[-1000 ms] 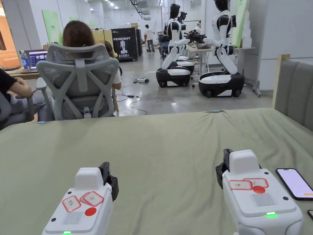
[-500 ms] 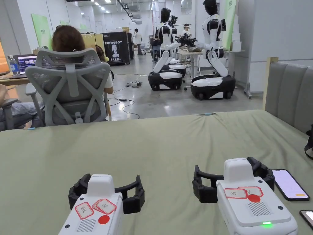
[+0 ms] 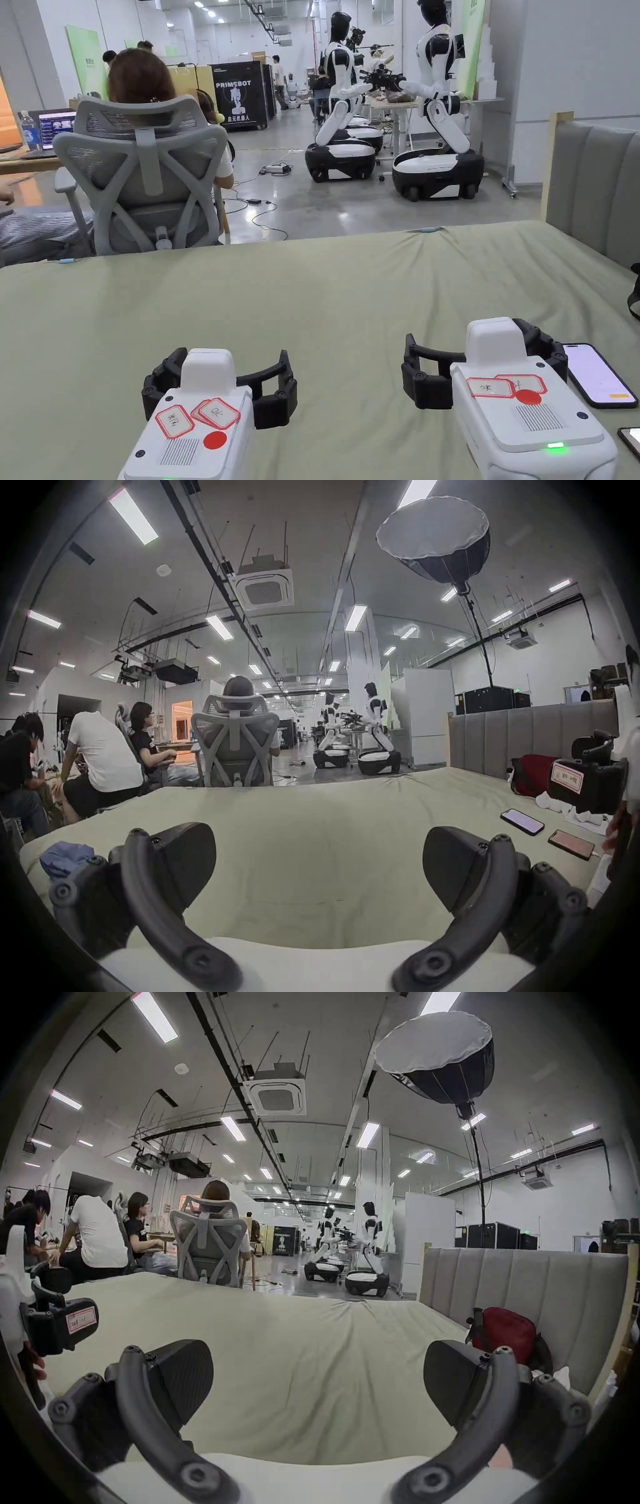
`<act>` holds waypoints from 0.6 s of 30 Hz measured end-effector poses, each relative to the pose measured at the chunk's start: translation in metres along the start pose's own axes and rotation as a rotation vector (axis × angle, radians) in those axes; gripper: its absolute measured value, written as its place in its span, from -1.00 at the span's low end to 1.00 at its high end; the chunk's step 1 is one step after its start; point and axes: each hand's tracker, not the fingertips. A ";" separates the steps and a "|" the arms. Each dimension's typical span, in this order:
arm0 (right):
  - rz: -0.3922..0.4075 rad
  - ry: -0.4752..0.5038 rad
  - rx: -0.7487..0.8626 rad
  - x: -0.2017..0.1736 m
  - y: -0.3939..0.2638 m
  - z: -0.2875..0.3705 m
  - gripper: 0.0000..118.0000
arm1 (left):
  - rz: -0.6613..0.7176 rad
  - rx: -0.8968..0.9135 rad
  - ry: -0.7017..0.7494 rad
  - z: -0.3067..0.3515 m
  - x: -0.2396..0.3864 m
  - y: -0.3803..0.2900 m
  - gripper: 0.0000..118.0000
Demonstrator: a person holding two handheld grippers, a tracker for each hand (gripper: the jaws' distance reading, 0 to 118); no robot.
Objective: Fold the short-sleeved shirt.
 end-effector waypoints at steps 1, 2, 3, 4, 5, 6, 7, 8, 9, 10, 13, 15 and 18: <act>0.001 0.000 0.004 0.000 0.001 0.000 1.00 | 0.001 -0.004 0.000 0.000 0.000 0.000 1.00; 0.003 -0.002 0.005 0.000 0.002 0.000 1.00 | 0.000 -0.005 0.000 0.000 0.000 0.000 1.00; 0.007 -0.003 0.004 0.000 0.002 -0.001 1.00 | 0.001 -0.009 0.001 0.000 -0.001 0.000 1.00; 0.011 -0.005 0.004 0.000 0.003 -0.002 1.00 | 0.004 -0.010 0.002 0.000 0.000 0.000 1.00; 0.012 -0.009 0.006 0.000 0.004 -0.002 1.00 | 0.006 -0.009 0.002 0.000 0.000 0.000 1.00; 0.009 -0.010 0.010 0.001 0.005 -0.002 1.00 | 0.009 -0.008 0.000 0.000 0.000 0.000 1.00; 0.005 -0.009 0.013 0.002 0.004 -0.002 1.00 | 0.010 -0.006 -0.001 0.000 0.000 0.000 1.00; 0.002 -0.008 0.014 0.002 0.004 -0.002 1.00 | 0.010 -0.005 -0.003 0.000 0.001 0.000 1.00; 0.000 -0.009 0.014 0.003 0.004 -0.003 1.00 | 0.009 -0.006 -0.004 0.001 0.001 0.001 1.00; 0.000 -0.011 0.013 0.003 0.004 -0.003 1.00 | 0.005 -0.006 -0.005 0.000 0.001 0.001 1.00; 0.004 -0.012 0.011 0.003 0.004 -0.005 1.00 | -0.006 -0.009 -0.008 0.001 0.003 0.001 1.00; 0.003 -0.009 0.010 0.001 0.004 -0.004 1.00 | -0.006 -0.012 -0.005 0.000 0.003 0.000 1.00; 0.005 -0.008 0.008 0.001 0.004 -0.007 1.00 | 0.000 -0.015 -0.007 -0.001 0.003 -0.001 1.00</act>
